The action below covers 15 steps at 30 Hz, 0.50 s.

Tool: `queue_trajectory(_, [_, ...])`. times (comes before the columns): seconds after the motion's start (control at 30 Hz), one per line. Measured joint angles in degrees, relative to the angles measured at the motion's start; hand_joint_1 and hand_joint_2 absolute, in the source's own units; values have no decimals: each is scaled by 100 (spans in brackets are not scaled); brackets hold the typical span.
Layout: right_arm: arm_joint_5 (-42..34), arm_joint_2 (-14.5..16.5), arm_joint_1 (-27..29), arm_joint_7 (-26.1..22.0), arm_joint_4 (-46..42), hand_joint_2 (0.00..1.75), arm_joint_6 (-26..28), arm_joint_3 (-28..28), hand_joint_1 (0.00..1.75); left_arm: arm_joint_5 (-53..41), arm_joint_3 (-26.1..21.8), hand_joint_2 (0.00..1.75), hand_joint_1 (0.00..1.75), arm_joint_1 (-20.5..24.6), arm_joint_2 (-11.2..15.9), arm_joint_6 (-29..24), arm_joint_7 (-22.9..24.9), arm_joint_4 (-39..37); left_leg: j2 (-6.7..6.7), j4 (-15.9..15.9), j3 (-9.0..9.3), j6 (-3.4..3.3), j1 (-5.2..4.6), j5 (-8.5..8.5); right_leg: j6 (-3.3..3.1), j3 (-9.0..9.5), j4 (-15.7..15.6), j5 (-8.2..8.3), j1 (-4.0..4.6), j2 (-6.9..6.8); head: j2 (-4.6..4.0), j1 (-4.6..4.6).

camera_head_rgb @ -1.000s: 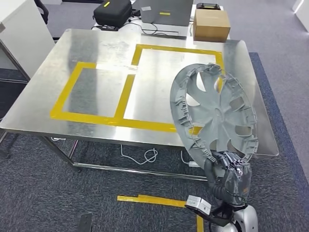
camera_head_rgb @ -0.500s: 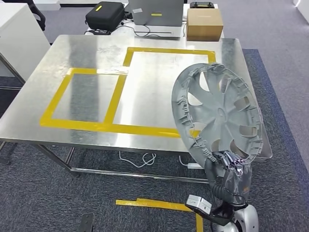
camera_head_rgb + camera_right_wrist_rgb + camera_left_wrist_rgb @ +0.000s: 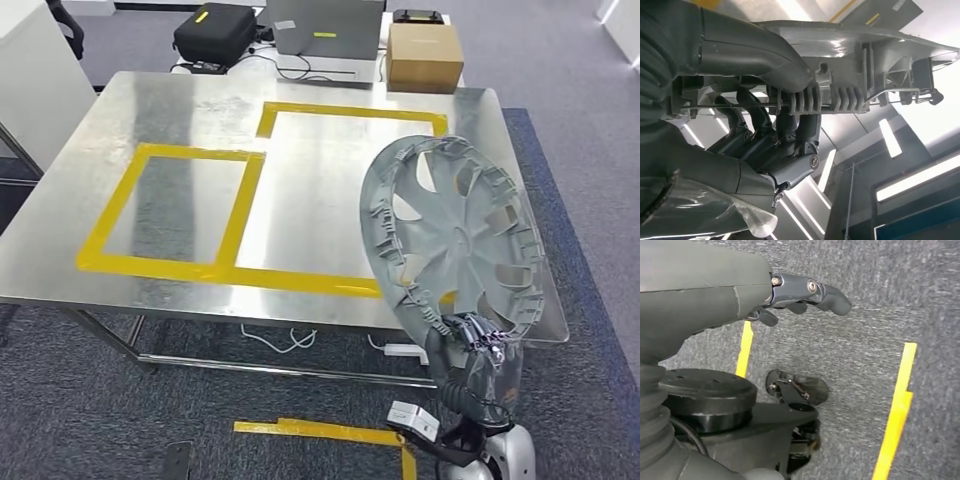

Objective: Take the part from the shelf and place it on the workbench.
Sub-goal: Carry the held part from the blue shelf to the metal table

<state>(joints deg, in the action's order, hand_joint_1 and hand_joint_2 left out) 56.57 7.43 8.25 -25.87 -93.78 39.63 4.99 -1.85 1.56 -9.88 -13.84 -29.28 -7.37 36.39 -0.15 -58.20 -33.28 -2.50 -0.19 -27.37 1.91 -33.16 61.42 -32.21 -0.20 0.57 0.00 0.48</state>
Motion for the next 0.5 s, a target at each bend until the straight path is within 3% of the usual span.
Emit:
queue_trajectory(0.1, [14,-1,-13,2,23,175,0,1,175,1,-1,175,0,12,-7,7,1,0,10,14,51,-21,12,-44,103,-633,1055,-356,-49,-13,0,18])
queue_trajectory(0.13, [17,-1,-11,2,34,175,0,1,175,1,-2,175,0,10,-8,6,1,0,11,13,73,-17,16,-66,128,-774,1228,-342,-65,-17,0,17])
queue_trajectory(0.17, [19,-2,-9,4,44,175,0,1,175,1,-3,175,0,8,-8,6,2,0,8,11,102,-7,23,-91,148,-805,1189,-215,-80,-23,0,17])
queue_trajectory(0.23, [17,-2,-9,22,56,175,0,1,175,1,-3,175,0,6,-13,7,2,0,-2,2,184,36,45,-159,176,-558,540,241,-107,-50,0,18])
queue_trajectory(0.3, [15,-2,-18,49,69,175,0,2,175,-2,-3,175,0,11,-13,11,2,0,-13,-21,237,108,39,-227,152,-227,-98,476,-99,-69,0,27])
queue_trajectory(0.43, [9,-2,-16,66,84,175,0,-2,175,-8,-2,175,0,17,-14,15,2,1,-4,-22,277,223,29,-290,-19,-99,-276,419,-78,-45,0,-2])
queue_trajectory(0.5, [1,-2,-17,76,85,175,0,-3,175,-10,-2,175,0,24,-14,15,2,2,-2,-302,174,274,37,-471,-102,-49,-299,394,-95,-50,0,-27])
